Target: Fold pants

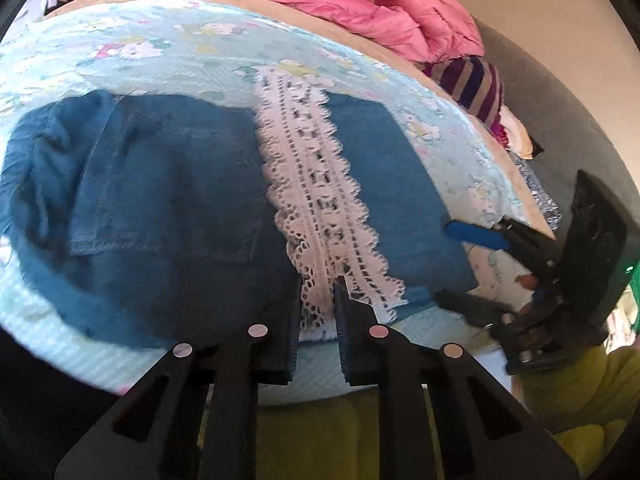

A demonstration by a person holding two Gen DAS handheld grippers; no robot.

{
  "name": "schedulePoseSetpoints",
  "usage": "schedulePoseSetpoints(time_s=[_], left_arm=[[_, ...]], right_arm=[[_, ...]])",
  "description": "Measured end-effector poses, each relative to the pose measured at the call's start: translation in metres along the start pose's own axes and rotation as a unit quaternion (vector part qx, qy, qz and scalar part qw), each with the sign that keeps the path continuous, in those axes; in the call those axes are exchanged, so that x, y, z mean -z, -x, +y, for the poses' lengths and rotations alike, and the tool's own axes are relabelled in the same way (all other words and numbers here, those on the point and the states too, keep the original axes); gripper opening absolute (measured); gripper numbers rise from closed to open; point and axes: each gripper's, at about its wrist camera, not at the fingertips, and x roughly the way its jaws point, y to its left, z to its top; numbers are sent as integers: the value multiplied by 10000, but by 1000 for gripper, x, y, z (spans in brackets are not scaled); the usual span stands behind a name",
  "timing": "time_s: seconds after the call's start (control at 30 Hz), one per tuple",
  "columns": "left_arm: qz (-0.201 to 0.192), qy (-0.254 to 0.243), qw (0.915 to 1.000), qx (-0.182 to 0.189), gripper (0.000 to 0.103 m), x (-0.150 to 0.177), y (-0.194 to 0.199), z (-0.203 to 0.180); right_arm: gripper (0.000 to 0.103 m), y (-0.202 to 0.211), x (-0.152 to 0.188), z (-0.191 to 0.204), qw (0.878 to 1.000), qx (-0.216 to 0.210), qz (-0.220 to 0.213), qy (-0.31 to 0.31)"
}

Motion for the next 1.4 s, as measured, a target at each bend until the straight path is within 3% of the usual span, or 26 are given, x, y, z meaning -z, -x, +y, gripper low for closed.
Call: schedulePoseSetpoints(time_s=[0.23,0.67,0.8,0.93,1.0,1.1,1.2,1.4], left_arm=[[116,30,9999,1,26,-2,-5,5],[-152,-121,9996,-183,35,-2,8,-6],[-248,-215,9991,-278,47,-3,17,-11],[-350,-253,9985,-346,50,-3,26,-12],[-407,-263,9980,-398,60,-3,31,-12],[-492,-290,9974,-439,63,-4,37,-13],[-648,-333,9961,-501,74,-4,47,-15],[-927,-478,9917,-748,74,-5,67,-18]], right_arm=[[65,-18,6,-12,9980,351,497,-197],[70,1,4,-20,9980,263,167,-544],[74,8,4,-25,9971,320,106,-682],[79,14,2,-26,9965,369,39,-752],[81,18,0,-26,9964,421,-11,-735],[84,26,-4,-26,9963,471,-106,-712],[87,31,-8,-25,9960,512,-180,-704],[89,37,-17,-19,9963,553,-241,-606]])
